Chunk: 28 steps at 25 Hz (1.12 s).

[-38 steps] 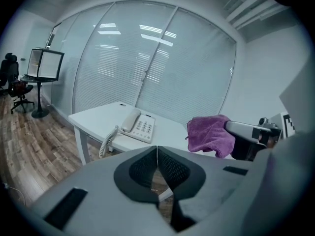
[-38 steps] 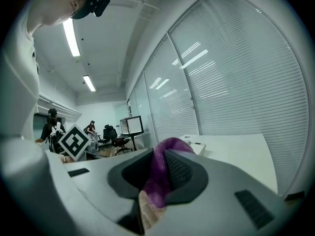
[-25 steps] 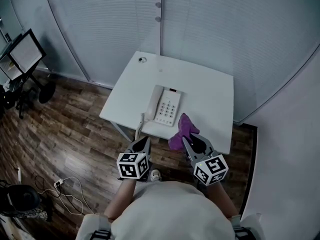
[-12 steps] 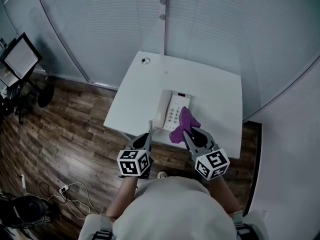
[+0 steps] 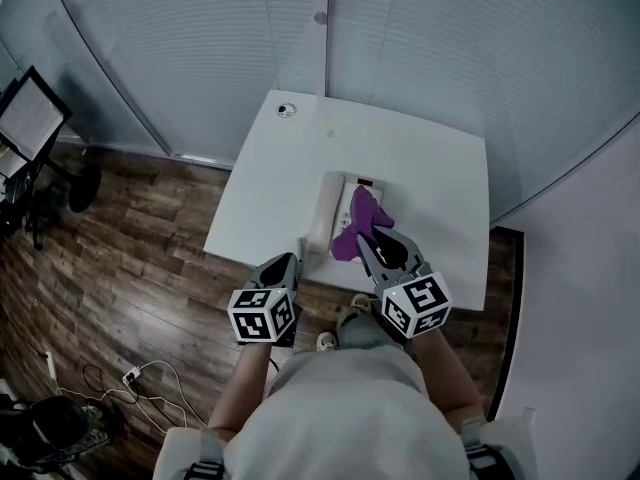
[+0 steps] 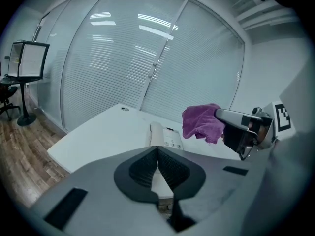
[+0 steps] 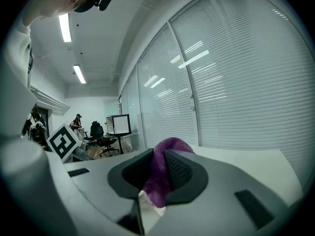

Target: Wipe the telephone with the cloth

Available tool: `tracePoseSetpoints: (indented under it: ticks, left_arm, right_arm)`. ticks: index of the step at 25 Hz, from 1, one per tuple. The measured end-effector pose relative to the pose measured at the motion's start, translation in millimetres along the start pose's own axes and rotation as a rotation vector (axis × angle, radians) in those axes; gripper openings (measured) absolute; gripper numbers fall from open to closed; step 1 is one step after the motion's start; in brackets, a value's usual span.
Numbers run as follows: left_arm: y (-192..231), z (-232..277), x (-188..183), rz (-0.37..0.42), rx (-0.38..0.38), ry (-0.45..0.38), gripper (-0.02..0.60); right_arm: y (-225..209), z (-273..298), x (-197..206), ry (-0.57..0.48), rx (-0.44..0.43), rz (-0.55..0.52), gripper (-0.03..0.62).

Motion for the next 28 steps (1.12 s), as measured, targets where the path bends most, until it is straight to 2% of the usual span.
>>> tracePoseSetpoints:
  ticks: [9, 17, 28]
  left_arm:
    - [9.3, 23.6, -7.7, -0.015, -0.034, -0.002, 0.021]
    - [19.9, 43.3, -11.9, -0.049, -0.062, 0.019, 0.021]
    - [25.4, 63.6, -17.8, -0.059, -0.081, 0.04, 0.021]
  right_arm:
    - [-29.6, 43.3, -5.6, -0.001, -0.028, -0.017, 0.081]
    - [-60.8, 84.0, -5.5, 0.026, -0.043, -0.025, 0.081]
    - [-94.2, 131.3, 4.7, 0.085, -0.05, -0.026, 0.081]
Point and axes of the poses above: the fingertips, and each gripper's own axes: z forward along the fingers, y to its left, x out of its underside, the point moved 9 cm from there along -z, backward along the fingers, and after that the axes turned 8 degrees about -x, right-handed, at the moved point
